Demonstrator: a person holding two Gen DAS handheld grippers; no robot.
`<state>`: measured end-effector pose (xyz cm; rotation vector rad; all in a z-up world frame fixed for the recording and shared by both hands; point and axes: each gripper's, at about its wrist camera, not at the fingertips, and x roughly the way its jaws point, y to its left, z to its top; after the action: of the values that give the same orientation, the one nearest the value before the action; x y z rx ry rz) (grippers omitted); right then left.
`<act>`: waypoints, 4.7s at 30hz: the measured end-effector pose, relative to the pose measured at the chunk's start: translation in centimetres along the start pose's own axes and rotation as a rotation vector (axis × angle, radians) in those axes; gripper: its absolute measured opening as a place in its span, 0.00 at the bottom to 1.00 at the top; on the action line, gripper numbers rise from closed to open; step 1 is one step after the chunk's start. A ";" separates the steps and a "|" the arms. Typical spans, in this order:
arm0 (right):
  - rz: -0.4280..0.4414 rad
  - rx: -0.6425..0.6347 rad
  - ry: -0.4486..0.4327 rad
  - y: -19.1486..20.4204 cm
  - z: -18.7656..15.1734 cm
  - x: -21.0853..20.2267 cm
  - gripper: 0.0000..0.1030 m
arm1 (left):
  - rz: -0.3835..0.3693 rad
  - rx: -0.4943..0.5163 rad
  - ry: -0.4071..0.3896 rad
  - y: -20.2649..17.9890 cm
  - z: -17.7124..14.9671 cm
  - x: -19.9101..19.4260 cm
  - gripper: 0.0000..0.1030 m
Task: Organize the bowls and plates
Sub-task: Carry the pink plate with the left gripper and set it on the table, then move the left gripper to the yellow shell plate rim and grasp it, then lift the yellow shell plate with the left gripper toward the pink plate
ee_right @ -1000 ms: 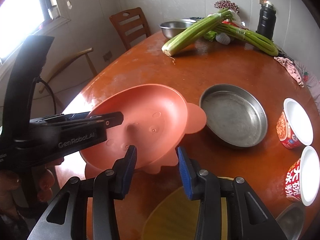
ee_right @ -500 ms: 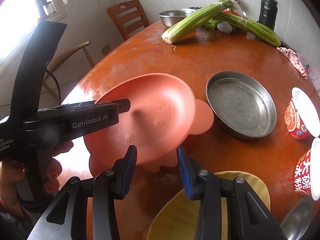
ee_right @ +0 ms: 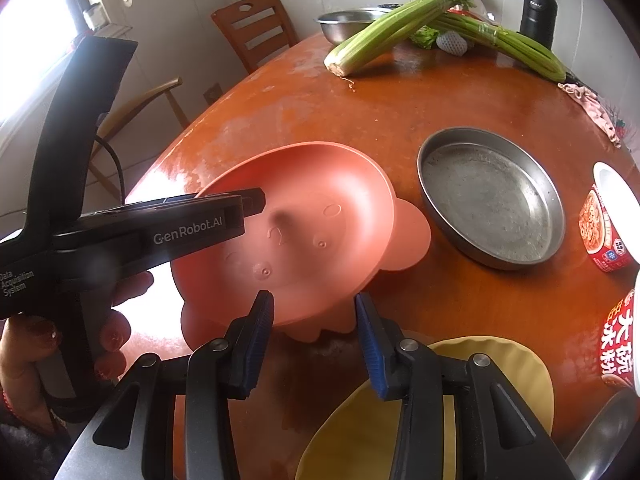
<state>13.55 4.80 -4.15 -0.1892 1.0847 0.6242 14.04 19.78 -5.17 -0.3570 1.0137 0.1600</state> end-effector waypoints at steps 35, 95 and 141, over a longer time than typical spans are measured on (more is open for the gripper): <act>-0.012 0.001 -0.095 -1.1 -1.0 -4.0 0.49 | -0.002 -0.022 -0.118 -0.1 -0.5 -5.1 0.62; -0.035 -0.037 -0.071 -9.9 -6.4 -9.0 0.59 | -0.071 0.125 0.038 -11.3 -12.8 -7.4 0.67; -0.012 -0.073 0.053 -8.5 -5.7 -4.7 0.59 | -0.072 0.094 0.075 -10.5 -12.0 -4.7 0.21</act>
<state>12.43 -6.42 -4.02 -0.2765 1.1117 0.6519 5.04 5.82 -4.59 -0.3152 1.0769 0.0340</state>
